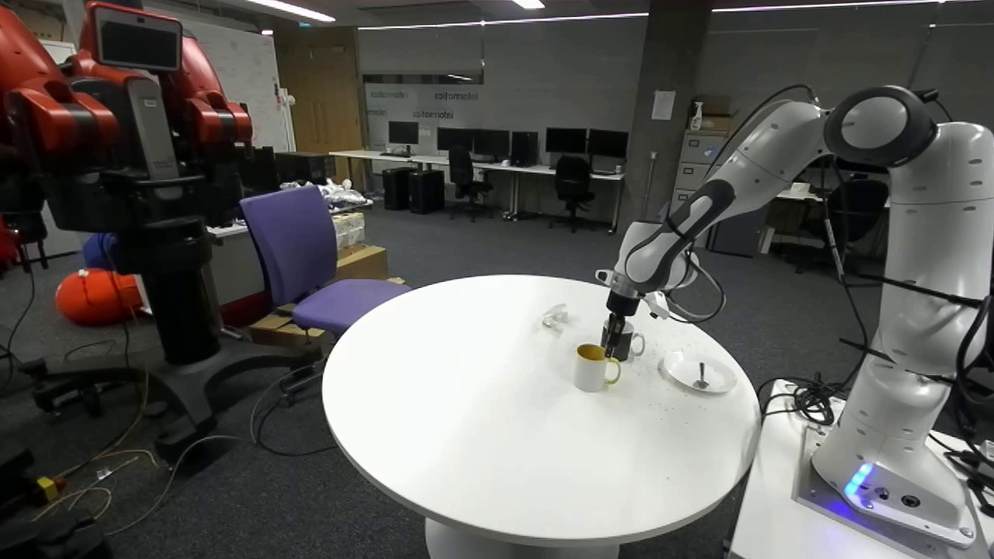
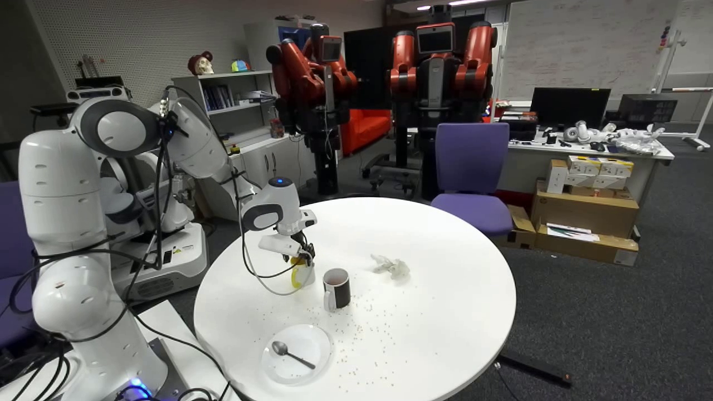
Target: Pour the liquid from the mug on the left into the mug on the right.
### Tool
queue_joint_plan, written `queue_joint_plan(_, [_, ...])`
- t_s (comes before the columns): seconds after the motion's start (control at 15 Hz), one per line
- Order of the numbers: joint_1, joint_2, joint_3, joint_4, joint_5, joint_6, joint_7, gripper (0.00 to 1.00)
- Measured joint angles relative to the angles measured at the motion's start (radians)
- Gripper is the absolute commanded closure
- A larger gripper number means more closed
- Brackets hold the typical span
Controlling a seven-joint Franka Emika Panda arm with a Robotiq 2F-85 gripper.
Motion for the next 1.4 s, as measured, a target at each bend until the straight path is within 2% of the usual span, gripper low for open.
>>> queue_joint_plan(0.47, [0.010, -0.156, -0.029, 0.000, -0.015, -0.064, 0.065, 0.00])
queue_joint_plan(1.4, [0.090, -0.546, -0.171, 0.066, -0.021, -0.366, 0.087, 0.00])
